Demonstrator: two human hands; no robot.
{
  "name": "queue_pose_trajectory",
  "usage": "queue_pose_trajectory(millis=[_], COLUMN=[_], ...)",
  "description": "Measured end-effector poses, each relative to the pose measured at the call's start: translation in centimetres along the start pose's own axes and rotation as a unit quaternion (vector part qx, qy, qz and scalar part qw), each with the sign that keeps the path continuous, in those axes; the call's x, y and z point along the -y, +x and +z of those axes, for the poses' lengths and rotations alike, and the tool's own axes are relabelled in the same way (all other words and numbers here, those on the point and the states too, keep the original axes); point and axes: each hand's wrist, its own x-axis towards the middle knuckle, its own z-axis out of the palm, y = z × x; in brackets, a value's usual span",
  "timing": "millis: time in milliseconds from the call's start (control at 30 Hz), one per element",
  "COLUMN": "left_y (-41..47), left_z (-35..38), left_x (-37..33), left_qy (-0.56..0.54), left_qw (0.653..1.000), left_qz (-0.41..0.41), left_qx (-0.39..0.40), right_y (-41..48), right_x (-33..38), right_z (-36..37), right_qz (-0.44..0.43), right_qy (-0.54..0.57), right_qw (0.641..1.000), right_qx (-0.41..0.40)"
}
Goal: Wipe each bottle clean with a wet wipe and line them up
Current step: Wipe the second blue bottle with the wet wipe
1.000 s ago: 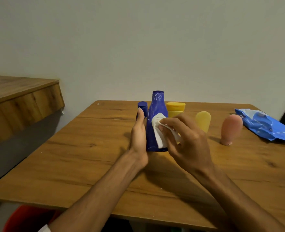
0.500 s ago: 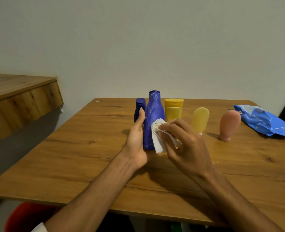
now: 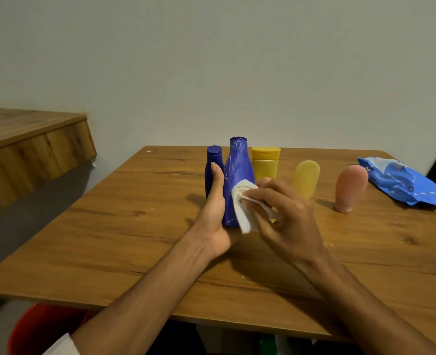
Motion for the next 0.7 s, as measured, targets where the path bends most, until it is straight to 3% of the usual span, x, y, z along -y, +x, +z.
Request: queue_pose_trajectory(millis=[100, 233, 367, 500, 633, 700], left_y=[-0.28, 0.08, 0.08, 0.24, 0.35, 0.18], left_z=[0.37, -0.07, 0.13, -0.03, 0.20, 0.32], left_x=[-0.18, -0.05, 0.15, 0.25, 0.08, 0.22], left_qy=[-0.035, -0.046, -0.064, -0.069, -0.061, -0.064], left_qw=[0.997, 0.998, 0.995, 0.995, 0.995, 0.995], left_qz=[-0.044, -0.024, -0.057, -0.049, -0.055, -0.062], left_qx=[0.053, 0.038, 0.056, 0.049, 0.049, 0.051], right_y=[-0.39, 0.02, -0.66, -0.26, -0.69, -0.57], right_x=[0.22, 0.15, 0.62, 0.65, 0.96, 0.80], right_z=[0.07, 0.07, 0.06, 0.15, 0.08, 0.22], right_qz=[-0.031, 0.009, -0.017, -0.013, -0.058, -0.043], right_qy=[0.007, 0.026, 0.011, 0.012, -0.010, -0.014], right_qw=[0.999, 0.999, 0.998, 1.000, 0.996, 0.998], right_qx=[0.028, -0.020, 0.052, 0.017, 0.061, 0.037])
